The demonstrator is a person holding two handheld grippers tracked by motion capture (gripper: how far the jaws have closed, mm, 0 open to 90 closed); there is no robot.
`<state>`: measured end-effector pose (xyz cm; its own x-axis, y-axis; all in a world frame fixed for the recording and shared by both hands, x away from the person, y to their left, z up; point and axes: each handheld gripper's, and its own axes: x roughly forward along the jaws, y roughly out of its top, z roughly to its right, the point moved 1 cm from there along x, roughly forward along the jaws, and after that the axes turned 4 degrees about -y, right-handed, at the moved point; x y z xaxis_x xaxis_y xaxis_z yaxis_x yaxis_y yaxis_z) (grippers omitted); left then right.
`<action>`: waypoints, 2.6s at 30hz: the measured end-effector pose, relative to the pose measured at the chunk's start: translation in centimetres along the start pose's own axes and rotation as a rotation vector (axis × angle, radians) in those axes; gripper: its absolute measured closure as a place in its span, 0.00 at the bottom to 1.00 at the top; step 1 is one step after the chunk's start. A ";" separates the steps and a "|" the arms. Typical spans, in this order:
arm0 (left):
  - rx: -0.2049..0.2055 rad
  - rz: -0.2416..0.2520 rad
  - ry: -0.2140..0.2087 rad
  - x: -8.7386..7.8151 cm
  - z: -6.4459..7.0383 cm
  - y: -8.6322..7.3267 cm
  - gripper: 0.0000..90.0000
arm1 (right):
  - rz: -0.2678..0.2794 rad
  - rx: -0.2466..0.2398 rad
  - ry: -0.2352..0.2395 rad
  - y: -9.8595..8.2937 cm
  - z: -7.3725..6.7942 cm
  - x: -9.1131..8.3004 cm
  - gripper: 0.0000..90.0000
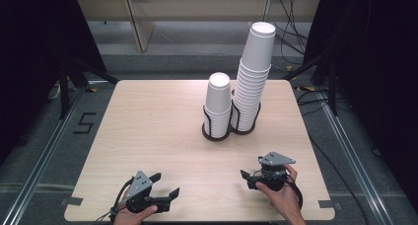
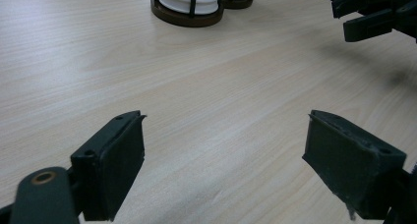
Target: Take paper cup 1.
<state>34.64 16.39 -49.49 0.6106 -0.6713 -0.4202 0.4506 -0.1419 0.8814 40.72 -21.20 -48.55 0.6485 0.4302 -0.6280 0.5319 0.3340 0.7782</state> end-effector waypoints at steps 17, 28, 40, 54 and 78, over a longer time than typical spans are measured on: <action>0.025 -0.001 0.012 -0.2 0.0 0.1 0.16 | 0.045 -0.002 -0.001 1.2 0.1 0.0 0.20; 0.028 -0.018 0.015 -0.1 -0.1 0.1 0.16 | 0.088 0.018 0.004 2.8 1.2 -1.0 0.20; 0.029 -0.039 0.027 0.0 -0.1 0.0 0.16 | 0.118 -0.020 0.017 5.9 0.5 -1.1 0.21; 0.025 -0.043 0.032 -0.1 -0.3 0.0 0.16 | 0.179 -0.047 0.020 10.3 -0.5 -0.6 0.20; 0.018 -0.049 0.023 0.0 -0.2 0.0 0.16 | 0.231 -0.018 -0.010 15.5 -1.2 1.3 0.21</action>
<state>34.75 16.48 -49.56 0.6029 -0.6464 -0.4676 0.4683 -0.1877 0.8634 49.17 -14.42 -37.26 0.7575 0.4883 -0.4332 0.3592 0.2423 0.9013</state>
